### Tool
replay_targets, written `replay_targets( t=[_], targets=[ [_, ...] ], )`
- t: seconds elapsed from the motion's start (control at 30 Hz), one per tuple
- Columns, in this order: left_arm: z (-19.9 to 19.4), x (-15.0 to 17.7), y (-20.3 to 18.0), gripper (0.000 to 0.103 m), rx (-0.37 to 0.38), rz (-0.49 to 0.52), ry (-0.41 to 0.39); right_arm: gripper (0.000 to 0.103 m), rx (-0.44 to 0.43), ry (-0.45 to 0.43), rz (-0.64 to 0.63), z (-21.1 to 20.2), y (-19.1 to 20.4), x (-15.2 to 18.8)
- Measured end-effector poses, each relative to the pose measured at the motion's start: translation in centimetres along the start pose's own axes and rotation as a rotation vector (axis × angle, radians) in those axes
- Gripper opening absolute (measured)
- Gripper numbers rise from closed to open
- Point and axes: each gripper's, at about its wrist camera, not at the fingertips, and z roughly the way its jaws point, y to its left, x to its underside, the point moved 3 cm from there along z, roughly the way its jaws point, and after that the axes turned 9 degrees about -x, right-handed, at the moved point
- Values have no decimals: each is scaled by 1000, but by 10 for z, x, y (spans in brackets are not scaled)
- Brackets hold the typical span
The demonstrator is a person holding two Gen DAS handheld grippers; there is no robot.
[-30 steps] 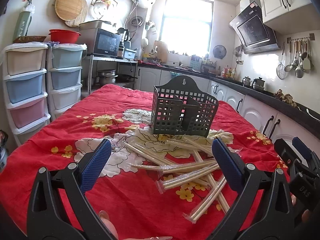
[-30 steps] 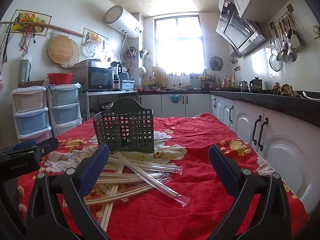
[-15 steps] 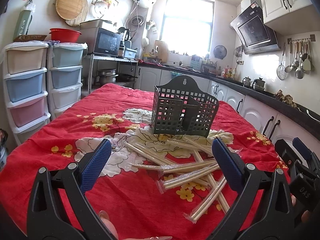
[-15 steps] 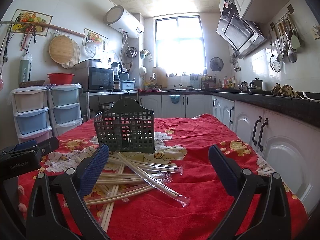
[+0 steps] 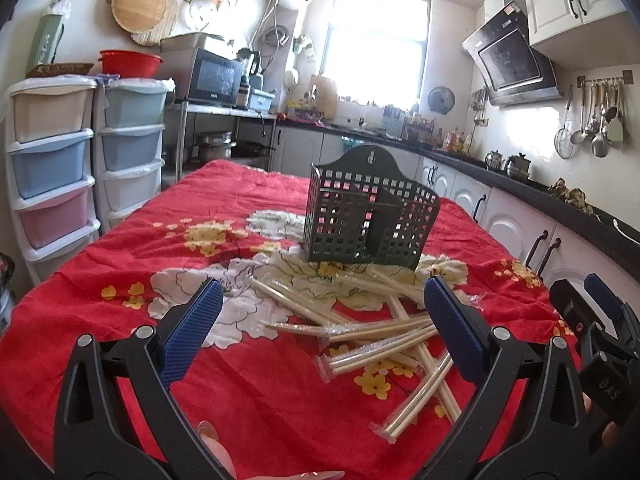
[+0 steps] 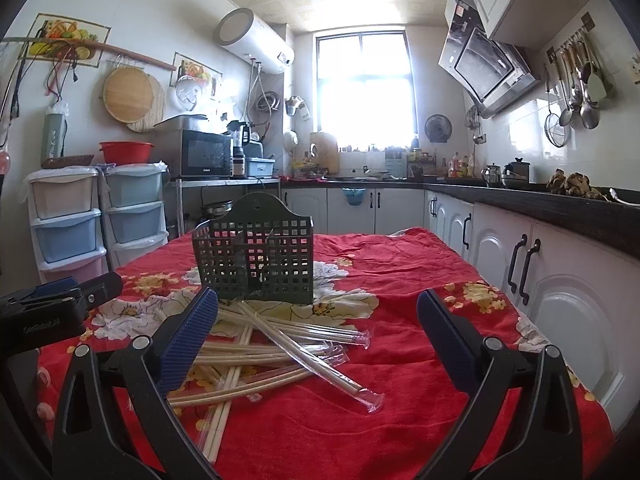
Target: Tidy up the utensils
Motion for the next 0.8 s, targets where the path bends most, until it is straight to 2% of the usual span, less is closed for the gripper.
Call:
replay_targets(
  t=[0.17,0.5,0.8],
  targets=[
    [9,3,9,93,3,-23,59,97,-27,16,-21,4,4,0],
    [17,3,28,93,9,-79,111,97,-97,42,-69,13,17,-2],
    [32,2,50,93,-29,-126,184,97,-145,92,-126,31,30,-10]
  ],
)
